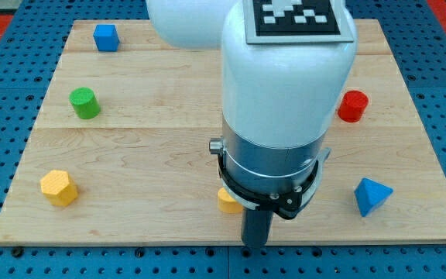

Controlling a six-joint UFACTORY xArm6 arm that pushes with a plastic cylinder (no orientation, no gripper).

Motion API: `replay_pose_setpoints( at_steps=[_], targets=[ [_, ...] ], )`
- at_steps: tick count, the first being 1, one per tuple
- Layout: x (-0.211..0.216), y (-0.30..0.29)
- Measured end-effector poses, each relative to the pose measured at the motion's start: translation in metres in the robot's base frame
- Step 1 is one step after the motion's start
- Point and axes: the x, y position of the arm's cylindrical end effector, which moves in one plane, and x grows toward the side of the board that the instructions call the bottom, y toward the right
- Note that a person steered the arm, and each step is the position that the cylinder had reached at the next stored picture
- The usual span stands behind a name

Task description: Point at the red circle

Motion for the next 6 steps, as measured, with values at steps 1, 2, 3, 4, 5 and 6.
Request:
replay_pose_setpoints(
  at_steps=[1,2,3,4,5,6],
  targets=[
    [0.000,0.000],
    [0.000,0.000],
    [-0.020,0.005],
    [-0.030,0.062],
    [-0.073,0.077],
    [-0.101,0.116]
  ],
)
